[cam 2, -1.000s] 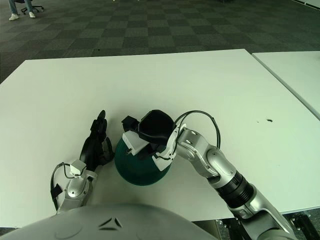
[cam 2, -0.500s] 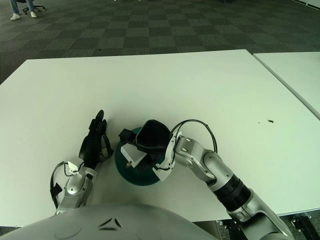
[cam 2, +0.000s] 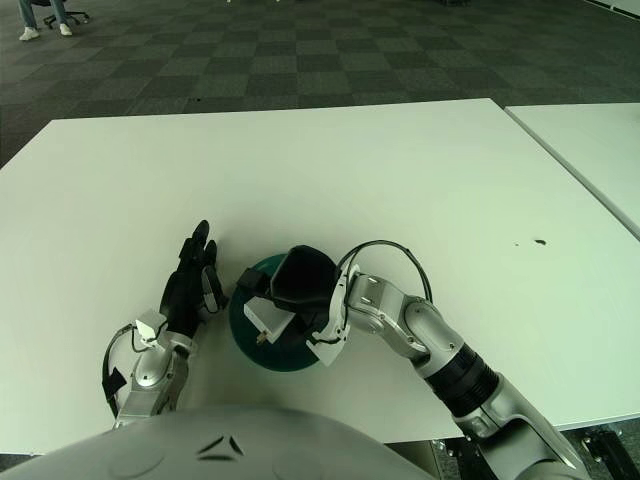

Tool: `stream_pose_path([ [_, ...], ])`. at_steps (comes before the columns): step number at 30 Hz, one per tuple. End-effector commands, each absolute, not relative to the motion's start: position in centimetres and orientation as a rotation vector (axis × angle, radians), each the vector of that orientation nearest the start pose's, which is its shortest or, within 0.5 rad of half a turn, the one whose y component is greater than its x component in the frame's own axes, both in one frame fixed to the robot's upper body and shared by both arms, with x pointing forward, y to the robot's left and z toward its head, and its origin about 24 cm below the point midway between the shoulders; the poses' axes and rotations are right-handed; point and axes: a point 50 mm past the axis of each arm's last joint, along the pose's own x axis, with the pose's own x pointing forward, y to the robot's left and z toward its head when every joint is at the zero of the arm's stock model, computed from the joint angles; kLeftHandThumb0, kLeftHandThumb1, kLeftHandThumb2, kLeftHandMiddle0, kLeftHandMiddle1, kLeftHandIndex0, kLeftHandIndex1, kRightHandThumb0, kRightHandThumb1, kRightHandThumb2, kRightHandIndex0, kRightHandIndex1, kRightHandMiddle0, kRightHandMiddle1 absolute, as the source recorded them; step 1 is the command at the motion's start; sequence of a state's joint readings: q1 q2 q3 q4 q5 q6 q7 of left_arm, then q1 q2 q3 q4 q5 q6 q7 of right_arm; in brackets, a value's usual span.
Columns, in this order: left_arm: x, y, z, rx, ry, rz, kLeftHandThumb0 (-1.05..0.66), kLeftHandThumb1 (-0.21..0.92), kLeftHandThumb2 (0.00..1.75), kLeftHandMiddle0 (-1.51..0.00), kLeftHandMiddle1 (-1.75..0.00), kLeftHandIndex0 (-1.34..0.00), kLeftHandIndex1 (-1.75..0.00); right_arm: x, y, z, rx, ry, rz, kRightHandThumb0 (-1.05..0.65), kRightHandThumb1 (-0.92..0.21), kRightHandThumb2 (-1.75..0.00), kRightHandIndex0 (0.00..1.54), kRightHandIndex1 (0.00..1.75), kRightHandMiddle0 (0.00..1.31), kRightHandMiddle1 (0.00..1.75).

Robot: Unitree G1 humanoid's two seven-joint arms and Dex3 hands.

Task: Put the charger into the plate.

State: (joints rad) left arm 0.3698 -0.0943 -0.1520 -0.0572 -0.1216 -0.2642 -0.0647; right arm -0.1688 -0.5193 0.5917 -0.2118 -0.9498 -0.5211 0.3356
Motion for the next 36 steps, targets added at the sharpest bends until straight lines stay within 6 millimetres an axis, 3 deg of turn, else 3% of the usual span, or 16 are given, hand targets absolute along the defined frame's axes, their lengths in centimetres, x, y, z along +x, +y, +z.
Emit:
stream_pose_path([
  [1, 17.3, 12.0, 0.5, -0.268, 0.042, -0.034, -1.01, 0.92, 1.15, -0.01, 0.00, 0.00, -0.06, 19.9, -5.9, 6.7, -1.468, -0.740, 1.140, -0.47, -0.92, -0.59, 1.16, 1.75, 0.93, 1.75],
  [12, 17.4, 11.7, 0.7, -0.253, 0.052, -0.041, -0.99, 0.92, 1.13, 0.00, 0.00, 0.00, -0.03, 19.9, -5.9, 6.9, -1.450, -0.779, 1.090, -0.53, -0.92, -0.61, 1.16, 1.75, 0.87, 1.75],
  [16, 17.4, 11.8, 0.7, -0.228, 0.063, -0.043, -0.99, 0.92, 1.14, 0.00, 0.00, 0.00, -0.03, 20.5, -6.4, 7.8, -1.415, -0.815, 1.043, -0.70, -0.92, -0.71, 1.01, 1.75, 0.71, 1.75],
  [17, 17.5, 11.9, 0.6, -0.218, 0.065, -0.045, -0.99, 0.92, 1.15, 0.00, 0.00, 0.00, -0.03, 20.7, -6.6, 8.0, -1.408, -0.822, 1.032, -0.78, -0.92, -0.76, 0.93, 1.75, 0.56, 1.75],
  [18, 17.5, 12.0, 0.5, -0.202, 0.064, -0.048, -0.99, 0.92, 1.15, 0.00, 0.00, 0.00, -0.03, 20.8, -6.7, 8.1, -1.402, -0.826, 1.016, -0.82, -0.92, -0.78, 0.90, 1.75, 0.51, 1.75],
  [19, 17.5, 12.1, 0.5, -0.191, 0.062, -0.050, -0.99, 0.92, 1.16, 0.00, 0.00, 0.00, -0.03, 20.8, -6.8, 8.1, -1.399, -0.829, 1.006, -0.88, -0.92, -0.81, 0.77, 1.75, 0.39, 1.72],
  [22, 17.5, 12.3, 0.4, -0.160, 0.049, -0.059, -0.99, 0.92, 1.17, 0.00, 0.00, 0.00, -0.04, 20.9, -7.0, 8.4, -1.411, -0.831, 0.988, -0.96, -0.92, -0.85, 0.54, 1.75, 0.20, 1.64],
  [24, 17.5, 12.4, 0.4, -0.144, 0.041, -0.067, -0.99, 0.92, 1.18, 0.00, 0.00, -0.01, -0.04, 20.9, -7.1, 8.6, -1.427, -0.831, 0.980, -1.01, -0.92, -0.89, 0.26, 1.67, 0.08, 1.34],
  [26, 17.6, 12.5, 0.4, -0.138, 0.038, -0.072, -0.99, 0.92, 1.18, 0.00, 0.00, -0.01, -0.05, 21.0, -7.1, 9.0, -1.438, -0.827, 0.978, -1.03, -0.92, -0.91, 0.15, 1.48, 0.04, 1.18],
  [27, 17.6, 12.5, 0.3, -0.136, 0.038, -0.074, -0.99, 0.92, 1.18, -0.01, 0.00, -0.01, -0.05, 21.0, -7.2, 9.1, -1.442, -0.825, 0.979, -1.04, -0.92, -0.92, 0.14, 1.17, 0.03, 1.01],
  [28, 17.6, 12.5, 0.3, -0.133, 0.036, -0.077, -0.99, 0.92, 1.18, -0.01, 0.00, -0.01, -0.05, 21.0, -7.1, 9.7, -1.449, -0.823, 0.982, -1.04, -0.92, -0.92, 0.16, 1.02, 0.02, 0.95],
  [30, 17.7, 12.6, 0.3, -0.130, 0.033, -0.080, -0.99, 0.92, 1.18, -0.01, -0.01, -0.02, -0.05, 20.9, -7.1, 10.7, -1.464, -0.821, 0.988, -1.04, -0.92, -0.94, 0.19, 0.49, 0.01, 0.67],
  [33, 17.8, 12.7, 0.3, -0.128, 0.023, -0.073, -0.99, 0.92, 1.18, -0.02, -0.01, -0.02, -0.06, 20.8, -7.1, 11.5, -1.489, -0.822, 0.993, -1.05, -0.92, -0.95, 0.15, 0.19, 0.00, 0.40],
  [36, 17.8, 12.7, 0.3, -0.129, 0.014, -0.061, -1.00, 0.92, 1.18, -0.02, -0.01, -0.02, -0.07, 20.7, -7.1, 11.6, -1.503, -0.827, 0.991, -1.05, -0.92, -0.97, 0.11, 0.07, 0.00, 0.26],
])
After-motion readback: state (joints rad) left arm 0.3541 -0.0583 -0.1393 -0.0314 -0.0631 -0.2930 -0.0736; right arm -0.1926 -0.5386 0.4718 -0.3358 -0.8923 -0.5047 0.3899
